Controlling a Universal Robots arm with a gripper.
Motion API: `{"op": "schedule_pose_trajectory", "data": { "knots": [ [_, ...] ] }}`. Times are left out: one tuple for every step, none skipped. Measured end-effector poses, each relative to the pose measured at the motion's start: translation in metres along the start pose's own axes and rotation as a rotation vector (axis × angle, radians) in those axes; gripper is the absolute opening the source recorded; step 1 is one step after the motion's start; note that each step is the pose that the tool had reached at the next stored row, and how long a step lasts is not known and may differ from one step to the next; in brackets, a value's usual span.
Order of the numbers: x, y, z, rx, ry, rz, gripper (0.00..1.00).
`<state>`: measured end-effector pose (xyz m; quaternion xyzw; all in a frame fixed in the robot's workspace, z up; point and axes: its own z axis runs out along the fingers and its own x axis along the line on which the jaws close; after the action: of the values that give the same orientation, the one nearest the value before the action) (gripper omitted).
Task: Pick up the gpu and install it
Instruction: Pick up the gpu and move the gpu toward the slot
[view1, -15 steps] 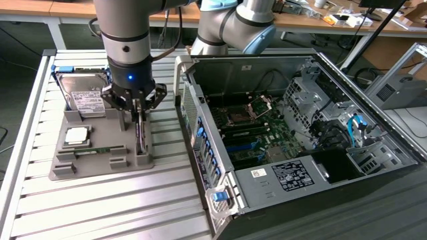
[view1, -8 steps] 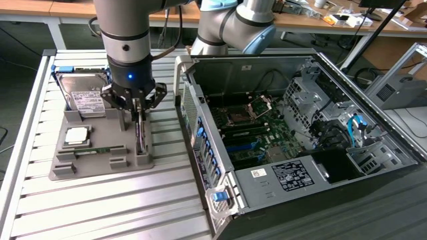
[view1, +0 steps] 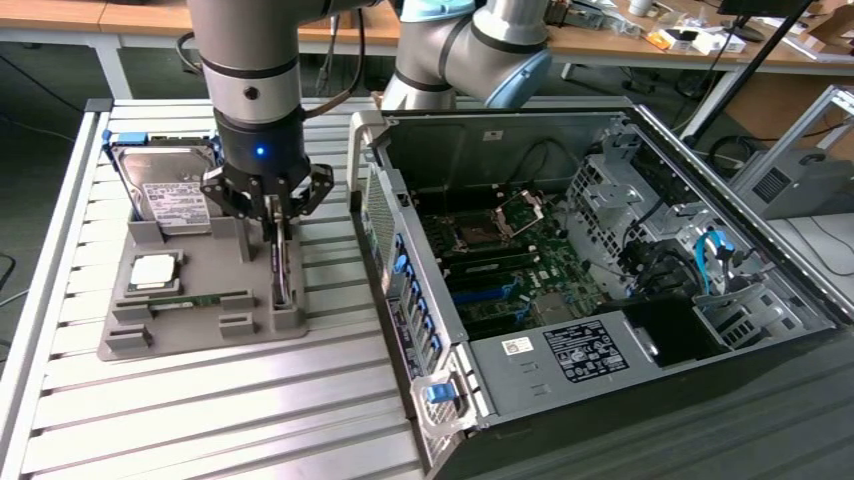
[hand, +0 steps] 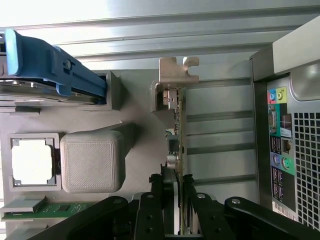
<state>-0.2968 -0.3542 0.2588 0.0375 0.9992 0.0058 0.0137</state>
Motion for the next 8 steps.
{"op": "schedule_pose_trajectory", "data": {
  "knots": [
    [0.0000,0.0000,-0.0002,0.0000,0.0000,0.000,0.27],
    [0.0000,0.0000,-0.0006,0.0000,0.0000,0.000,0.27],
    [0.0000,0.0000,-0.0008,0.0000,0.0000,0.000,0.27],
    [-0.0001,0.0000,-0.0012,0.0000,-0.0001,0.000,0.27],
    [0.0000,0.0000,-0.0017,0.0000,0.0000,0.000,0.27],
    [-0.0001,0.0000,-0.0020,0.0000,0.0000,0.000,0.27],
    [-0.0001,0.0000,-0.0023,0.0000,0.0000,0.000,0.27],
    [-0.0001,0.0000,-0.0025,0.0000,0.0000,0.000,0.27]
  ]
}}
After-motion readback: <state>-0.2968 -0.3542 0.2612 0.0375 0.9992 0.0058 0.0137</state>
